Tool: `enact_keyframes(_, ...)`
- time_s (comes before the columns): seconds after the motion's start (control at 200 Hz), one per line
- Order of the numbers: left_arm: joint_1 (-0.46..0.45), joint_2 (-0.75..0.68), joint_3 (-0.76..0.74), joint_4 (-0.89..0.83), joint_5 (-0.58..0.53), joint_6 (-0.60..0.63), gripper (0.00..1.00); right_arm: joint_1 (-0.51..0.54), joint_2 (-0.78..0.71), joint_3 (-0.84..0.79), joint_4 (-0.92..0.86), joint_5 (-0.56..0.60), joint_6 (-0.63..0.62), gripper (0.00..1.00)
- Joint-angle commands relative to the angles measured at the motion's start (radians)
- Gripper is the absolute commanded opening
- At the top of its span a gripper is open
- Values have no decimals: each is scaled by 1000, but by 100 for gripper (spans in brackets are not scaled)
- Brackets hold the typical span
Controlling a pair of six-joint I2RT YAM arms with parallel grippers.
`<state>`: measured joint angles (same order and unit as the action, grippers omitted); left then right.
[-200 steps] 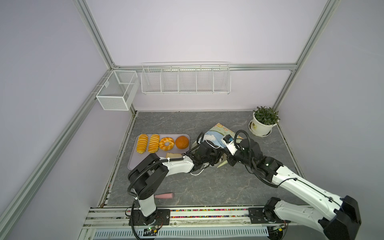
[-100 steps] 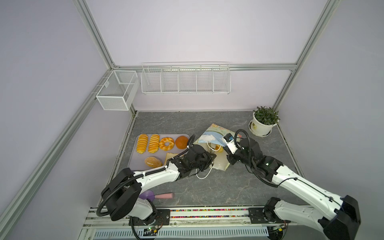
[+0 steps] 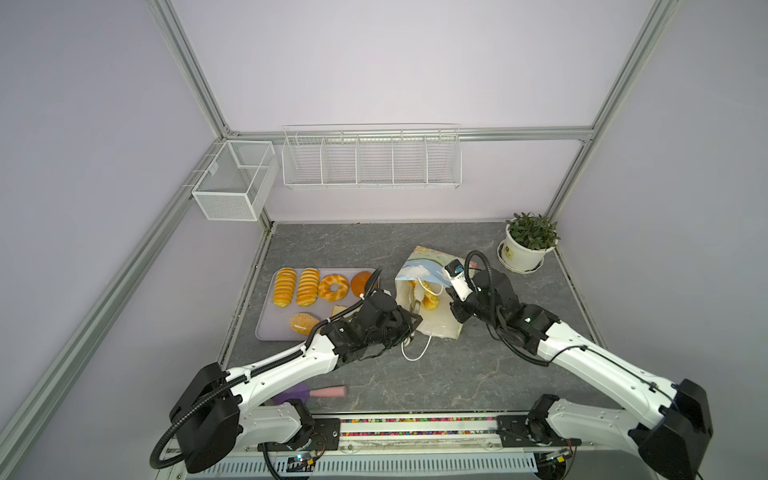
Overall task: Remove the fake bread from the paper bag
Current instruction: 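Lift the clamped yellow bread out of the bag toward the tray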
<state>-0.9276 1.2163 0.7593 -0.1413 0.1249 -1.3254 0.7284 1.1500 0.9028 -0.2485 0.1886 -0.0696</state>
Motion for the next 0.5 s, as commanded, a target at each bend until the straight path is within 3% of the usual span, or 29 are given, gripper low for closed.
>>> enact_keyframes(0.0,6,-67,44,-98,12,98,0,4,28,38,-25,46,44,7)
enact_keyframes(0.495,4,-365,84,-407,41,231,0,1,154,145,-60,80,97,7)
